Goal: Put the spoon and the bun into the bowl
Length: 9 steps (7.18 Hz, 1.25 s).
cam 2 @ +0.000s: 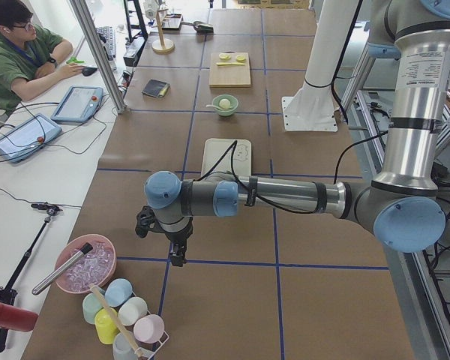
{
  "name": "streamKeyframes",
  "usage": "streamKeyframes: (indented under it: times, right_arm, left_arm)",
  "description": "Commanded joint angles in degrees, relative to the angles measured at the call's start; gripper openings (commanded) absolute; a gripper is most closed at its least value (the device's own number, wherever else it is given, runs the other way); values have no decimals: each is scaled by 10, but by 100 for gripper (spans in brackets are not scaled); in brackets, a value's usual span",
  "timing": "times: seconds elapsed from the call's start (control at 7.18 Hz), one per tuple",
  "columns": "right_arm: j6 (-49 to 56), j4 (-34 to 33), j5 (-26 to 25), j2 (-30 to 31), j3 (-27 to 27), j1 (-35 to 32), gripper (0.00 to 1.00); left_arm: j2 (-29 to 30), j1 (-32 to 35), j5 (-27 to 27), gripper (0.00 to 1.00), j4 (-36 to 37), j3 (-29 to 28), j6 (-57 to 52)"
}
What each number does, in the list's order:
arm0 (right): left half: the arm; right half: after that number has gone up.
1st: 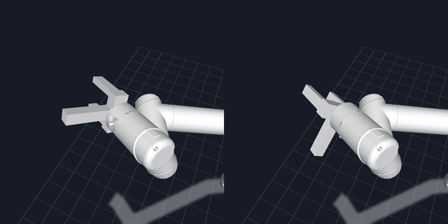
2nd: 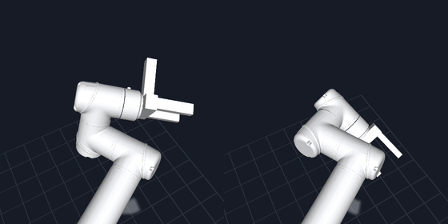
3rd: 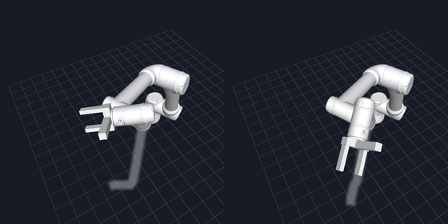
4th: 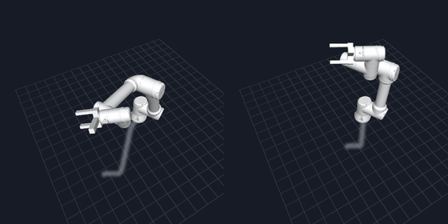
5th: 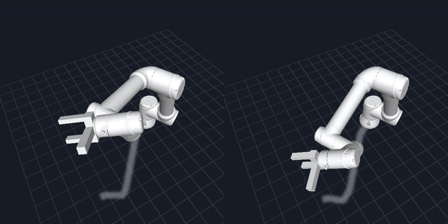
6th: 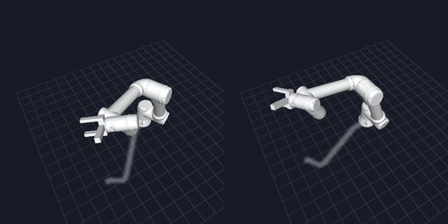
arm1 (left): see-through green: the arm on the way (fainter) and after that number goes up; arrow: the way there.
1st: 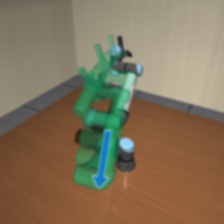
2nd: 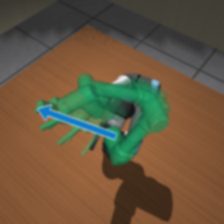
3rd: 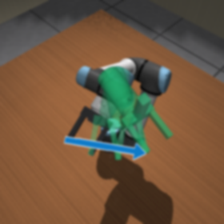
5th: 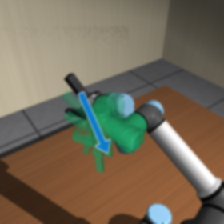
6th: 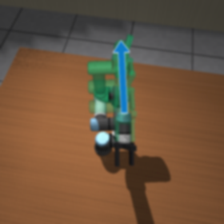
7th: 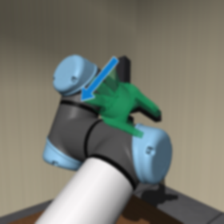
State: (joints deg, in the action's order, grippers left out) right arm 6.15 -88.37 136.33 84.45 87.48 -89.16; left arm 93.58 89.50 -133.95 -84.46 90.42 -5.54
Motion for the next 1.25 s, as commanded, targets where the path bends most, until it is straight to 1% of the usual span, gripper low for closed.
streamKeyframes:
  times: [0.0, 0.14, 0.28, 0.42, 0.56, 0.7, 0.84, 1.11]
  right_arm:
    - [19, -24, 3, 13, -10, -37, 100]
    - [19, -29, 10, 26, -9, -42, 100]
    - [15, -28, -1, 26, -4, -41, 100]
    - [9, -24, 3, 32, 6, -40, 100]
    - [-5, -25, 3, 30, -2, -40, 100]
    - [-43, -26, 16, 32, 9, -40, 100]
    - [-97, -24, 31, 33, 8, -40, 100]
    - [-104, -17, 27, 32, 8, -31, 100]
  left_arm:
    - [-3, 0, -1, 100, 0, -1, 0]
    - [-4, 0, -1, 100, 0, -2, 0]
    - [-4, 1, -1, 100, 0, -2, 0]
    - [-4, 1, -1, 100, 0, -1, 0]
    - [-4, 1, -1, 100, 0, -1, 0]
    - [-4, 1, -1, 100, 0, -1, 0]
    - [-4, 1, -1, 100, 0, -2, 2]
    - [-4, 1, -1, 100, 0, -1, 2]
